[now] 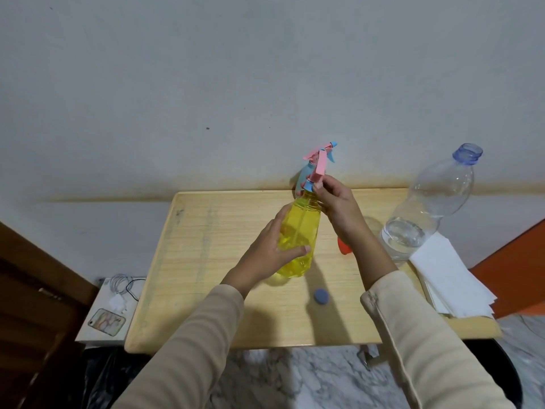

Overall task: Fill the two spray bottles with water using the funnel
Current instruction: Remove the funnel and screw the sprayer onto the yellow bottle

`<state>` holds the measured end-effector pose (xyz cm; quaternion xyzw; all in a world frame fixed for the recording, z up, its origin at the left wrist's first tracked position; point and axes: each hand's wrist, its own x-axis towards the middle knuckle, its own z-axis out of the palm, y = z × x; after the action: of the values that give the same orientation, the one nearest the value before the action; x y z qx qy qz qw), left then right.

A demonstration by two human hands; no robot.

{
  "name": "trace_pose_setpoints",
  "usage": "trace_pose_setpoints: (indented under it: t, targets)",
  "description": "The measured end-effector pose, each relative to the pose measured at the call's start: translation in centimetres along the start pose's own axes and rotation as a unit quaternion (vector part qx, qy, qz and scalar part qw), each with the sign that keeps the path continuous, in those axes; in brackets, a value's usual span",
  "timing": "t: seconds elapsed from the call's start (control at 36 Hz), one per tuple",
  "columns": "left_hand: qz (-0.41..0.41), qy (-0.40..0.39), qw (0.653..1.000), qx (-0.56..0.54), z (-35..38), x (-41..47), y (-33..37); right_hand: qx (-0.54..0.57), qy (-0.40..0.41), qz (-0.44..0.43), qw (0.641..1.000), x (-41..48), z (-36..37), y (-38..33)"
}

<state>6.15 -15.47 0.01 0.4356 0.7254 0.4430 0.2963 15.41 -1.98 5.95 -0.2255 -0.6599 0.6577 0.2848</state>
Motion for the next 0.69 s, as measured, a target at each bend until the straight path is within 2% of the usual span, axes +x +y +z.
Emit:
trace_pose_setpoints:
  t: [0.14,0.36,0.47,0.69]
  targets:
    - [0.004,0.018,1.000,0.002,0.3,-0.4,0.1,0.015,0.049,-0.003,0.999,-0.2,0.4,0.1]
    - [0.005,0.028,1.000,-0.010,0.4,-0.4,0.3,0.025,0.043,0.018,0.999,-0.6,1.7,0.2]
    - [0.007,0.040,0.999,-0.020,0.1,-0.2,0.2,0.108,0.053,0.027,0.992,-0.8,2.0,0.6]
    - [0.017,0.045,0.998,-0.028,-0.4,0.0,0.2,0.158,0.103,-0.006,0.982,-0.4,3.3,0.4]
